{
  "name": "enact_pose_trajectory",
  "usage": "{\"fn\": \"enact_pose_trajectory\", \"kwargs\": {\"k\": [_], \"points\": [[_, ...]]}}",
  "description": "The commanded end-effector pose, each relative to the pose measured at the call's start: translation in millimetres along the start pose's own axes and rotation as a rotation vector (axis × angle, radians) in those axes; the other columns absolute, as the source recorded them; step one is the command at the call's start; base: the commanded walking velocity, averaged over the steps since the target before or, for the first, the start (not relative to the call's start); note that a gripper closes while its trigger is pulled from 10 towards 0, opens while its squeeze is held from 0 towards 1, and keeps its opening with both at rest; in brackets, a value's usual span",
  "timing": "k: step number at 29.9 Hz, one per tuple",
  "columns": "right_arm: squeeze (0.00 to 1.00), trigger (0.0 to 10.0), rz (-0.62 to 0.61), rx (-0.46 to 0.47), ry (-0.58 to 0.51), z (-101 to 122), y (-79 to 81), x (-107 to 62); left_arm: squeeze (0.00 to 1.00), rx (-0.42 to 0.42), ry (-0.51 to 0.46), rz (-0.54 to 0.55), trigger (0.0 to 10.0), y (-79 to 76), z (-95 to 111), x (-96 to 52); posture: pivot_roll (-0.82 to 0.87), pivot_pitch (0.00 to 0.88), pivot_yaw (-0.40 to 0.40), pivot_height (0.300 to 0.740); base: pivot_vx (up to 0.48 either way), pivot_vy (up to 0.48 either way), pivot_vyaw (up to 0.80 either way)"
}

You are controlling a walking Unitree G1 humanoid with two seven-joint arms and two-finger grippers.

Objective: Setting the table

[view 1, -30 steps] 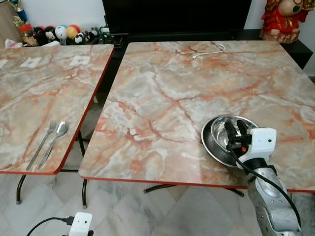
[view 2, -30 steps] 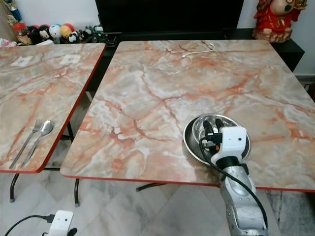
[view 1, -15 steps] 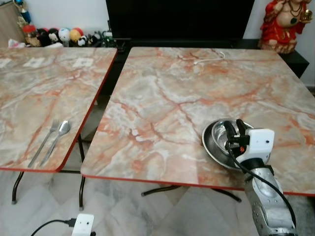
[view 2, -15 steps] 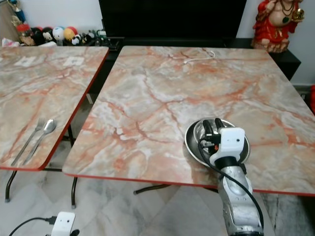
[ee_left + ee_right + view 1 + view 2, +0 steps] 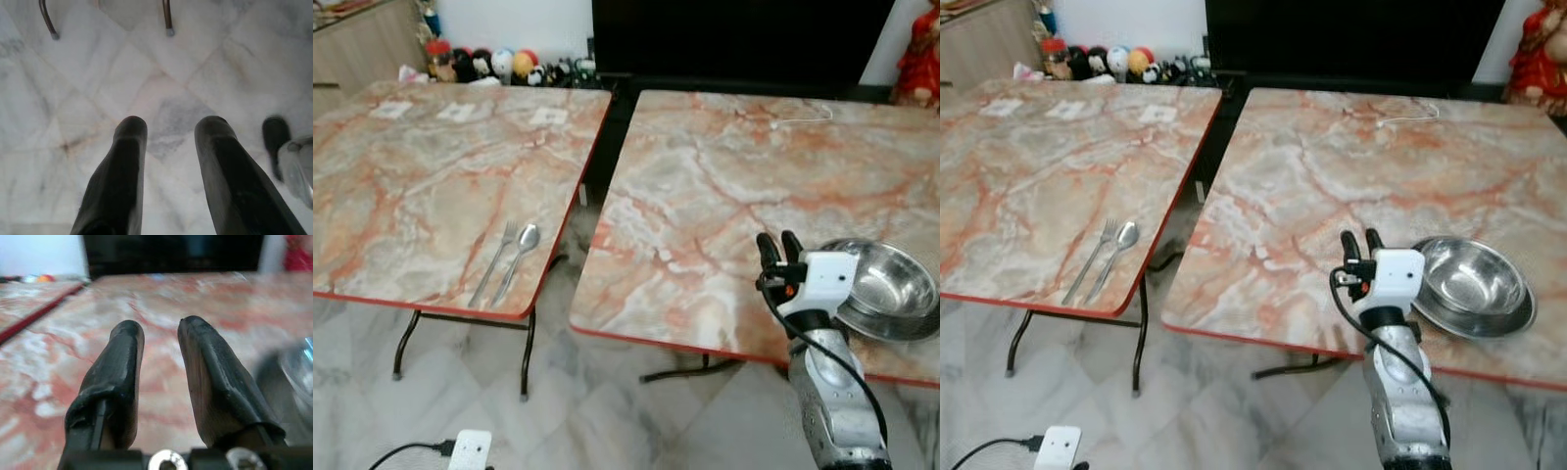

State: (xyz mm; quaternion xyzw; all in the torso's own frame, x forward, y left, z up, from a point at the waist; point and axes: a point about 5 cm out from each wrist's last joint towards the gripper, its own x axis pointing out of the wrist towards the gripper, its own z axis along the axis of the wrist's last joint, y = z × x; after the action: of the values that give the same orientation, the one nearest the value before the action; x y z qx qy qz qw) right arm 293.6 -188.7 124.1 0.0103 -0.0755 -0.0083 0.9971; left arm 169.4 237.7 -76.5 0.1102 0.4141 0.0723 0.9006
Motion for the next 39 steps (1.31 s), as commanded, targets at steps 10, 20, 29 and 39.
{"fn": "enact_pose_trajectory", "kwargs": {"k": [10, 20, 29, 39], "points": [[0.0, 10.0, -0.009, 0.014, -0.019, 3, 6.7, 1.6, 0.0, -0.009, 0.018, 0.026, 10.0, 8.2, -6, -1.7, -0.09, 0.077, 0.028, 0.74, 0.0, 0.48, 0.0], [0.0, 10.0, -0.007, 0.008, -0.023, 4, 8.9, 2.3, 0.0, -0.012, 0.022, 0.03, 10.0, 9.6, -8, -2.3, -0.09, 0.068, 0.027, 0.74, 0.0, 0.48, 0.0], [0.0, 10.0, 0.01, 0.005, -0.014, 1, 13.7, 0.1, 0.0, -0.004, 0.032, 0.025, 10.0, 9.7, -10, -2.8, -0.09, 0.05, 0.025, 0.74, 0.0, 0.48, 0.0], [0.0, 10.0, 0.015, 0.017, -0.008, -1, 17.7, 0.4, 0.0, 0.009, 0.026, 0.025, 10.0, 12.5, -10, -3.1, -0.08, 0.041, 0.028, 0.74, 0.0, 0.214, 0.0]]}}
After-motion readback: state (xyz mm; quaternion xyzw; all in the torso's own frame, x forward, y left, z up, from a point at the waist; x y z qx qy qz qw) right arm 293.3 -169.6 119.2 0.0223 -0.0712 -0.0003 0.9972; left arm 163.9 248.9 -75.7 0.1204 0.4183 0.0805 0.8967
